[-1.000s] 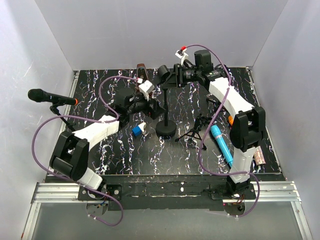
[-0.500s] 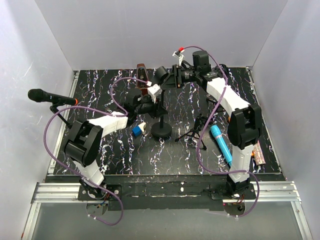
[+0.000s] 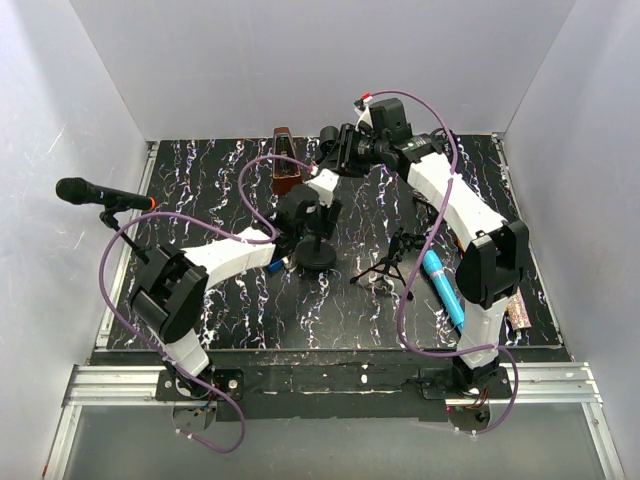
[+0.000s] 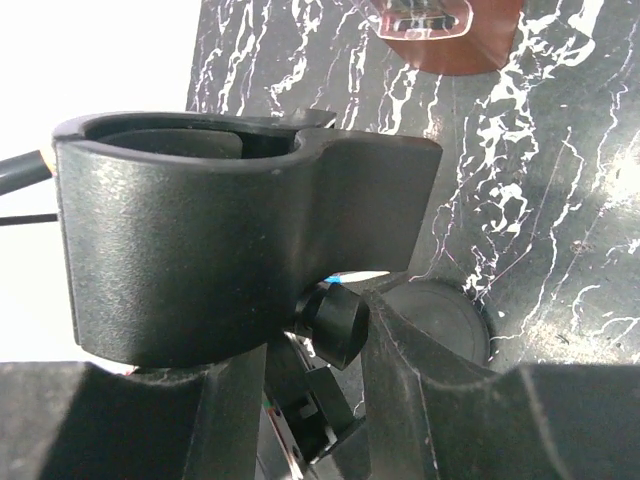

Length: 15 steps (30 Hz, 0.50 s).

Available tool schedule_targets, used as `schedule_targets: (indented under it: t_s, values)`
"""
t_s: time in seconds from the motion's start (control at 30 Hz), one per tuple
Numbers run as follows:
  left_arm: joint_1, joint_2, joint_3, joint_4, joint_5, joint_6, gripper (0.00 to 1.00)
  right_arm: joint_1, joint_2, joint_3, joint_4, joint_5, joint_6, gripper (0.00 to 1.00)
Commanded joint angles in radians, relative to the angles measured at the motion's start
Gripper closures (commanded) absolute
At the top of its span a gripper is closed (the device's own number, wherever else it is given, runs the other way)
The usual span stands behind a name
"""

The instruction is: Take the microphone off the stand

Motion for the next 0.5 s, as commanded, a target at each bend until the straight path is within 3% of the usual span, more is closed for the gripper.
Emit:
schedule_targets:
  t_s: [0.0, 0.07, 0.17, 0.23, 0.47]
  values:
    - [0.129, -0.094, 0.011, -0.051, 0.437, -0.039, 0.33, -0.045, -0.003, -0.065, 0.077, -0.131, -0.083, 0.99]
    - [0.206, -0.077, -0.001, -0.015, 0.681, -0.085, 0.27, -0.082, 0.008, -0.139, 0.231, -0.351, -0.092, 0.99]
    - [0.253, -0.025, -0.001, 0.059, 0.965, -0.083, 0.29, -0.103, 0.025, -0.216, 0.395, -0.55, -0.089, 0.99]
    - [0.253, 0.018, 0.018, 0.085, 1.047, -0.071, 0.33, -0.103, 0.04, -0.216, 0.426, -0.616, -0.084, 0.99]
    - [0.243, 0.133, 0.103, 0.127, 1.1, -0.073, 0.71, -0.1, 0.065, -0.192, 0.429, -0.62, -0.09, 0.99]
